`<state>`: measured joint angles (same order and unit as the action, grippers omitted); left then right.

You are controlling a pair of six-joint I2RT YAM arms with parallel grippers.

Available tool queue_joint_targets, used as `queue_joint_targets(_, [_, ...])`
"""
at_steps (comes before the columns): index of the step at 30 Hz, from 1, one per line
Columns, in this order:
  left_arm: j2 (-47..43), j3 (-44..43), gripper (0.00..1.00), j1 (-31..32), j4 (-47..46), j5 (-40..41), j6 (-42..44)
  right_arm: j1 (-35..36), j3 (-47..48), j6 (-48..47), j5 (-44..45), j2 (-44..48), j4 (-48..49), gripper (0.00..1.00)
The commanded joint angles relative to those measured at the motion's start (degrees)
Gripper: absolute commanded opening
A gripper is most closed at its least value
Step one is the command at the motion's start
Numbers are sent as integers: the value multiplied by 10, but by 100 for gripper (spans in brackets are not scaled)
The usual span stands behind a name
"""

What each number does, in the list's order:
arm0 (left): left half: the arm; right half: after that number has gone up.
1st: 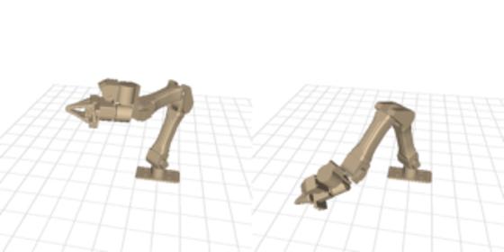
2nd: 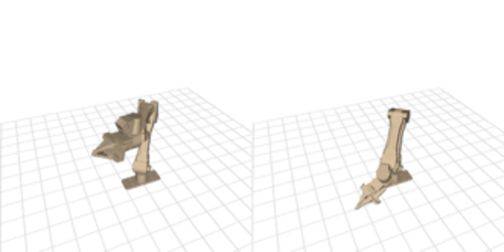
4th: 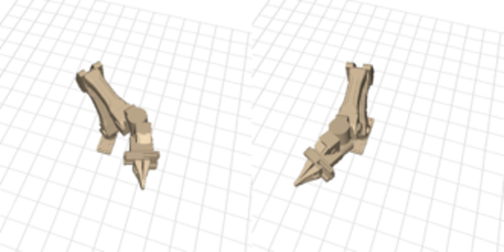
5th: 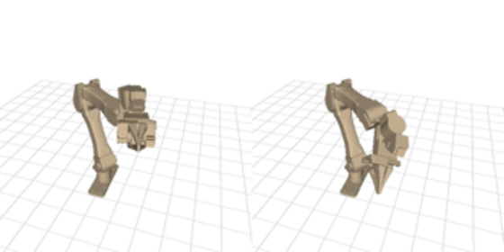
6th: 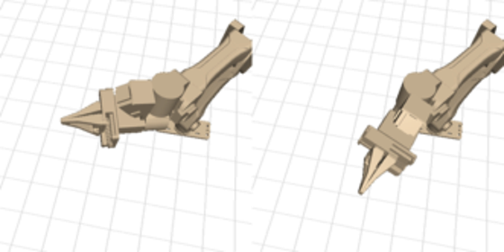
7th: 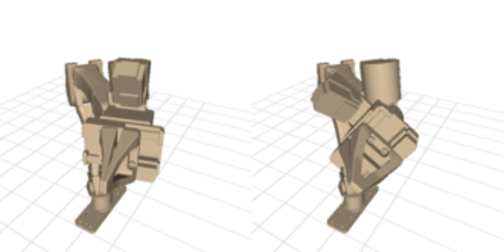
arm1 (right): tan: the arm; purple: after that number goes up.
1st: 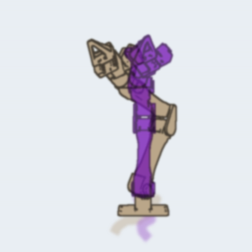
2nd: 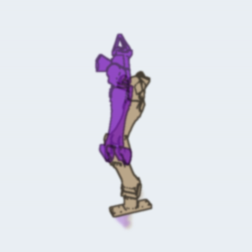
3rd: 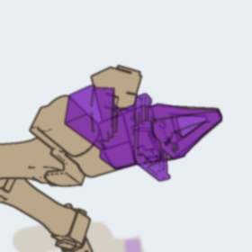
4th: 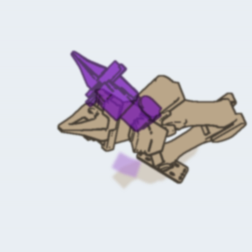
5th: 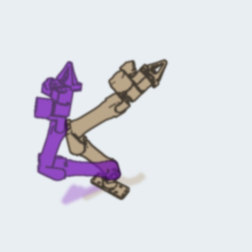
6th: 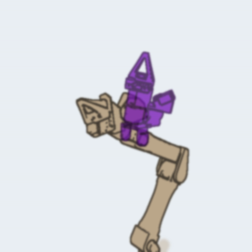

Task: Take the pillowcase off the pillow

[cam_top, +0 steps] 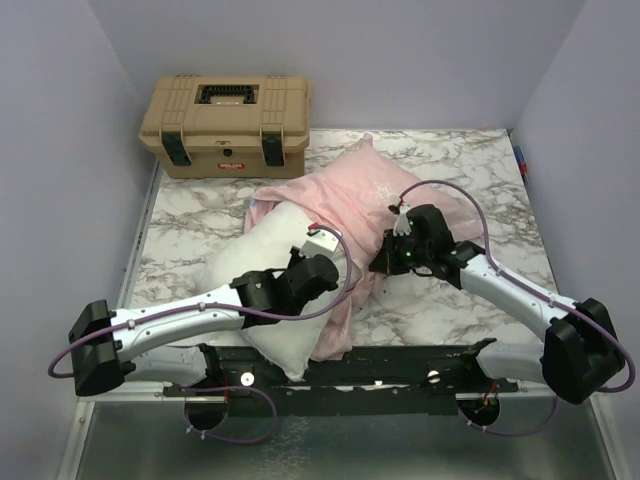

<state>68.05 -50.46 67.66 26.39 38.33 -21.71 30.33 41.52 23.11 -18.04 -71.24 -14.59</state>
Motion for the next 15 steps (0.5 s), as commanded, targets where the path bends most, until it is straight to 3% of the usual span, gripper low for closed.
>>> queue_joint_targets(1, [-58,-24,0,-20,78,121,52,-12,53,-8,159,17,-57,1])
queue_joint_targets(8, [-152,-20,0,-27,124,205,34,-121,96,21,247,83,-102,1])
queue_joint_targets(15, [-248,-11,0,-33,122,265,10,-285,101,94,210,147,-105,1])
